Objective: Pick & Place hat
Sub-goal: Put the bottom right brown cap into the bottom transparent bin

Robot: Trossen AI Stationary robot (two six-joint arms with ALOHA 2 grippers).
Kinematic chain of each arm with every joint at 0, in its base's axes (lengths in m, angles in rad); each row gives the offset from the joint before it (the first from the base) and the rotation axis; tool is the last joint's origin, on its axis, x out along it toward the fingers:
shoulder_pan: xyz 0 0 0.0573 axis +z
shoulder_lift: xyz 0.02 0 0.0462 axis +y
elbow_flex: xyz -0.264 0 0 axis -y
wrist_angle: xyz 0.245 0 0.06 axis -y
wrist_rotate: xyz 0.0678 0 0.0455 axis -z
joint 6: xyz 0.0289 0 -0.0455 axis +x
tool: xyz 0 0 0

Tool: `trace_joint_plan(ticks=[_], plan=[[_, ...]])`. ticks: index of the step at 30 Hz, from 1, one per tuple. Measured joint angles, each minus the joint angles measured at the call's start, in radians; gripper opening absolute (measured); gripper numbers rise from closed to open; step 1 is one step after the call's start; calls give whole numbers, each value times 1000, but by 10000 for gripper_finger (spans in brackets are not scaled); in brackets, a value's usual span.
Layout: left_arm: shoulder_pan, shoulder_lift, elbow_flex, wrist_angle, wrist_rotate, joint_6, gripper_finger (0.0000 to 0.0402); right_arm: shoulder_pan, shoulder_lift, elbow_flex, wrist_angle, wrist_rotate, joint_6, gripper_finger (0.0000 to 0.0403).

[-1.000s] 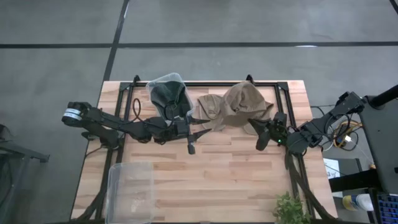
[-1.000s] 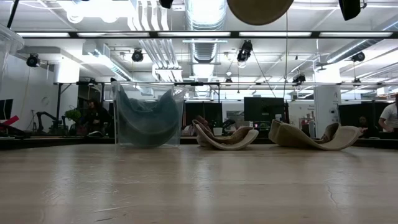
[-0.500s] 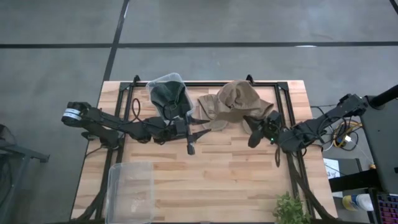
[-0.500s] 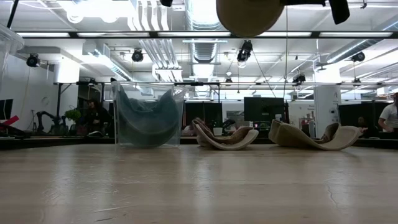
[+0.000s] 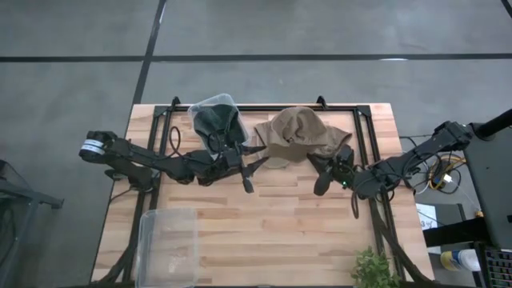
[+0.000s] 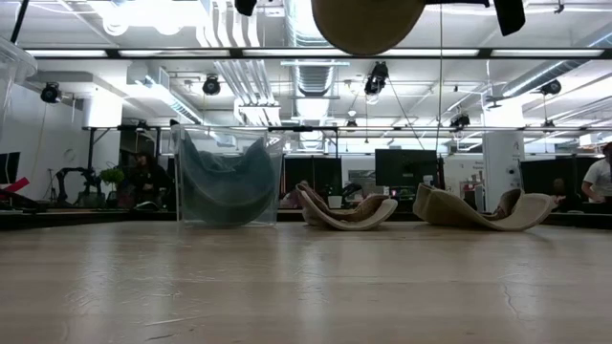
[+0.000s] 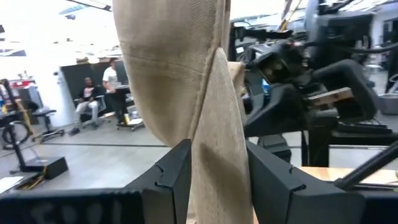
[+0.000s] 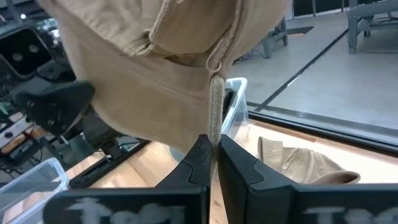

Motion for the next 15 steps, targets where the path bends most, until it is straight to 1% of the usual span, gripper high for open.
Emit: trace_joint_plan(ticks=[3,5,8,9,12,15], plan=[[1,0,0,0,-3,-20,112,-2,7,0,5,-13,2,12],[1,-2,0,0,-8,-44,82,-2,8,0,9,-26,0,13],[3,-9,1,-1,-35,-70,24,-2,7,0,9,-40,-6,13],[4,-11,1,-1,-41,-83,15,0,4,0,9,-47,-11,13],[2,-19,2,-12,-42,-102,13,0,-2,0,8,-56,-52,17],[3,-43,2,-56,-32,-139,8,0,-6,0,10,-71,-90,38]])
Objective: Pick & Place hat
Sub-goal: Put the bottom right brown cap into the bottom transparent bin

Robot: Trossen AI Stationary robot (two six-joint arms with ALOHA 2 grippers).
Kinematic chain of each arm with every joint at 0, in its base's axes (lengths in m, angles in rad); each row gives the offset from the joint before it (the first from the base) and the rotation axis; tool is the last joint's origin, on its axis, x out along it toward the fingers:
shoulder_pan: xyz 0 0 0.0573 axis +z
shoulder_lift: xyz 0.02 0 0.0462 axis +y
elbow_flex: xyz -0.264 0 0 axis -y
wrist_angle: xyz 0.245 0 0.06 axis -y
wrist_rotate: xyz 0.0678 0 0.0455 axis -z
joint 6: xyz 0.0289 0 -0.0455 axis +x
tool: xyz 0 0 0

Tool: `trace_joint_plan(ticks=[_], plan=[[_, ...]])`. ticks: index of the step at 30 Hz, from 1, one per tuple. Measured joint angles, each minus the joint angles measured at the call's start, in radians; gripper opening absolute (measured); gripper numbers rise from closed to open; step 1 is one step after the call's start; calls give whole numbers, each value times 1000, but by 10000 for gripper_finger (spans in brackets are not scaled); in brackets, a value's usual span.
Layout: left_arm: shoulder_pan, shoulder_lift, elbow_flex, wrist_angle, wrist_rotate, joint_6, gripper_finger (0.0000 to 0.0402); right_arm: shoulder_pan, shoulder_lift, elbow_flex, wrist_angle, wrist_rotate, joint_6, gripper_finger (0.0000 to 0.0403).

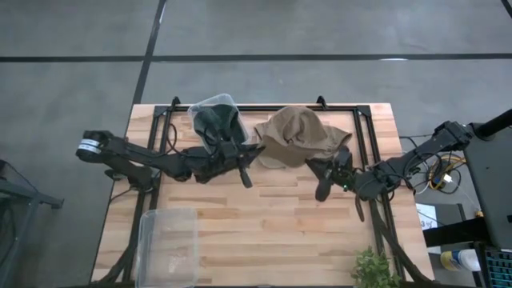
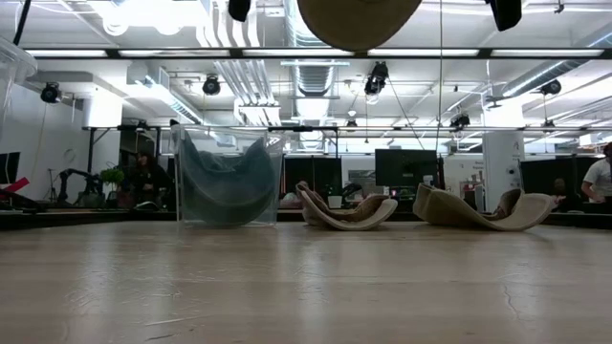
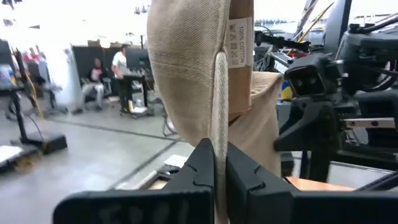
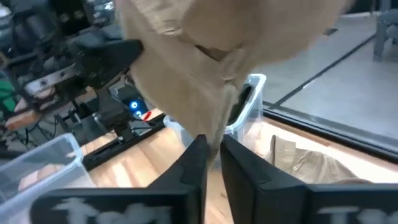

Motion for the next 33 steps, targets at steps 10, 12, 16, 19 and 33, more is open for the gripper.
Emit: trace_joint_plan(ticks=[10,12,16,19,33], plan=[[-3,-94,0,-206,8,-310,7,4,-43,0,-56,6,-112,165],[-4,-122,0,-281,31,-423,6,10,-54,0,-95,17,-111,185],[-47,-167,0,-425,1,-512,6,28,-76,0,-178,16,-111,209],[-95,-200,0,-525,-52,-608,6,41,-99,0,-224,14,-107,216],[-408,-344,0,-905,-335,-1069,6,74,-114,0,-264,-31,-103,217]])
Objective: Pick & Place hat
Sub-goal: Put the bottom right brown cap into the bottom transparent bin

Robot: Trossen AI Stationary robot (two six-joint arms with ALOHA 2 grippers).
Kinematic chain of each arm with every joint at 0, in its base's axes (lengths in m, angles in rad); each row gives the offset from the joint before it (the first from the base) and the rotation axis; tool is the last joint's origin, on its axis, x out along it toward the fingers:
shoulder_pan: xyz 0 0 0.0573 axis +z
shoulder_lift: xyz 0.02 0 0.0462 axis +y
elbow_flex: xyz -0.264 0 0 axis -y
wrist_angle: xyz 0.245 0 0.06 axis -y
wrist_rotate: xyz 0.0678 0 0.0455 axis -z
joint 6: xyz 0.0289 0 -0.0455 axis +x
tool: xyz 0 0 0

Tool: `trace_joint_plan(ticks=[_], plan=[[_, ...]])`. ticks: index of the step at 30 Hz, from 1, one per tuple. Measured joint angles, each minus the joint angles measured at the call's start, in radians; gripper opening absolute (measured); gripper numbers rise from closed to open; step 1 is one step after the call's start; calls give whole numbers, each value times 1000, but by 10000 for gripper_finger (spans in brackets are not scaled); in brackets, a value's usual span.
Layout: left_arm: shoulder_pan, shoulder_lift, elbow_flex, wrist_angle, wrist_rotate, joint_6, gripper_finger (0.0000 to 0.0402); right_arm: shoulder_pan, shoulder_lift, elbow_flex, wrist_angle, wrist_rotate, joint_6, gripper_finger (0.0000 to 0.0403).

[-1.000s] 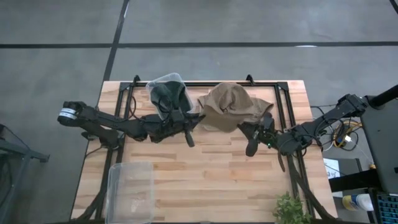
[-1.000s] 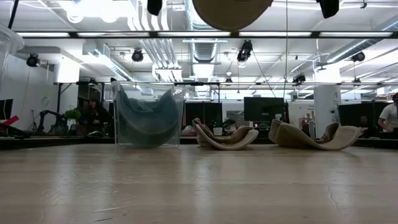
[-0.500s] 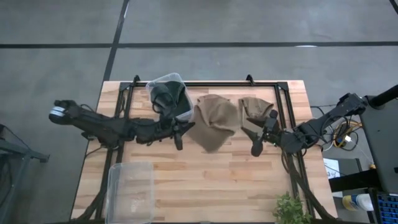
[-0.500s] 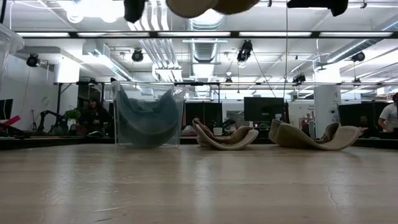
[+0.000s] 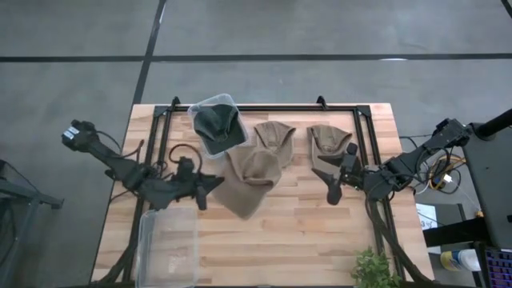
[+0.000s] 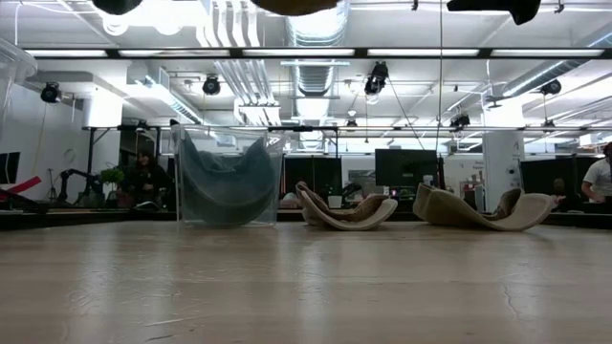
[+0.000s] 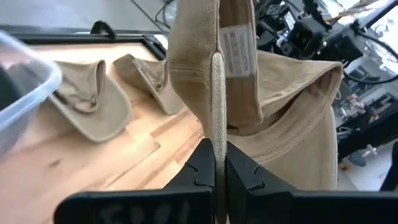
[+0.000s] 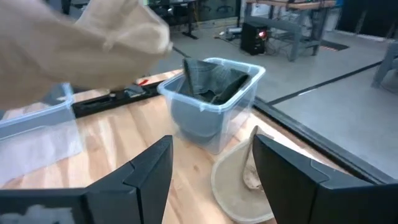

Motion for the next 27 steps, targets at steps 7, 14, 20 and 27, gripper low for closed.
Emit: trace_joint_plan(ticks=[7,14,20,27], plan=[[-180,-4,38,-221,-77,-293,6,0,0,0,-2,-14,3,217],[-312,33,99,-408,-82,-567,6,0,0,0,-2,-15,4,217],[-373,55,141,-464,53,-650,6,0,2,0,-2,-41,10,217],[-387,67,171,-635,118,-760,9,-1,6,0,7,-116,36,216]])
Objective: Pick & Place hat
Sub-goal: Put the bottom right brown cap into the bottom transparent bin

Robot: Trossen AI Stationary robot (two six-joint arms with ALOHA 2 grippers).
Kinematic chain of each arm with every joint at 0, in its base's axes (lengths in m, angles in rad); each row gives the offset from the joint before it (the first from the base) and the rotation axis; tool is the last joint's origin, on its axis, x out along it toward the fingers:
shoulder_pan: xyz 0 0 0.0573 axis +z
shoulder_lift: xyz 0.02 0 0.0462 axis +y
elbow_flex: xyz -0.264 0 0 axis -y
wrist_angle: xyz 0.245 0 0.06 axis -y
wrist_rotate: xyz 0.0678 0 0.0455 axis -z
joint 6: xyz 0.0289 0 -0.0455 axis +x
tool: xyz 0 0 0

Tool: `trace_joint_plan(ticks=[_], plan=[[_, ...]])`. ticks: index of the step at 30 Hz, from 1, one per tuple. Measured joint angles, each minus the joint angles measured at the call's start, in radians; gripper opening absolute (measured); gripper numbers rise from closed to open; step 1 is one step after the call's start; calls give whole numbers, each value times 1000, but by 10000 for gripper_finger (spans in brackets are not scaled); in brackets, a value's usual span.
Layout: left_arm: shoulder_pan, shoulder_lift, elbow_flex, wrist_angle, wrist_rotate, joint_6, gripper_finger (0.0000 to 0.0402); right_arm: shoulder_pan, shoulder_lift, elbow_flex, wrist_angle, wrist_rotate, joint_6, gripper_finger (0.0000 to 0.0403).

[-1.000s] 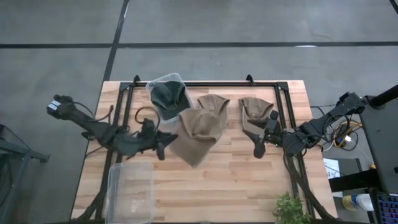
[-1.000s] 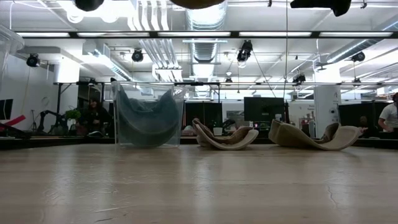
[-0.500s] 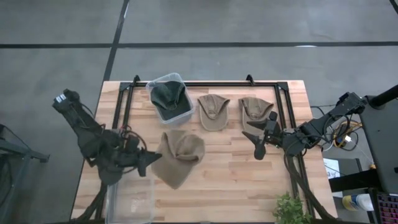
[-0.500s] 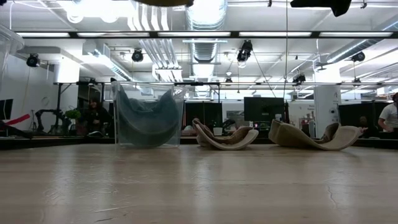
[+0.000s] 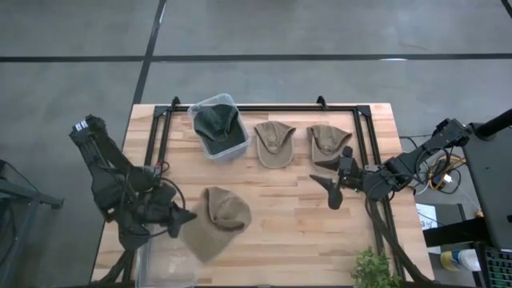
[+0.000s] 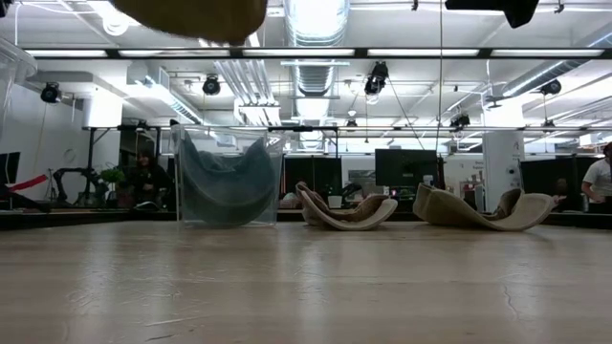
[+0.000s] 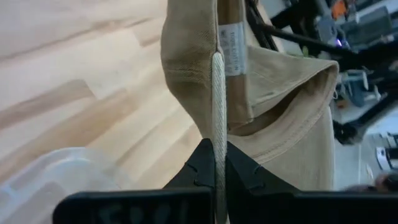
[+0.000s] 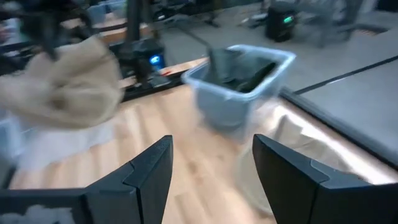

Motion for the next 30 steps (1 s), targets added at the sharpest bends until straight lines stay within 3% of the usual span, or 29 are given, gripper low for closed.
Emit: trace_joint_plan(ticks=[5,9,13,23,30], plan=[[2,-4,1,-59,-44,-31,8,0,0,0,14,-159,-34,215],[0,-8,15,-86,24,-72,8,0,1,0,46,-325,-97,215],[1,-8,25,-85,51,-78,8,1,29,0,119,-414,-172,214],[1,-25,26,-122,291,-103,8,-2,170,0,211,-439,-262,215],[2,-72,83,-238,280,-84,9,-3,229,0,235,-438,-314,215]])
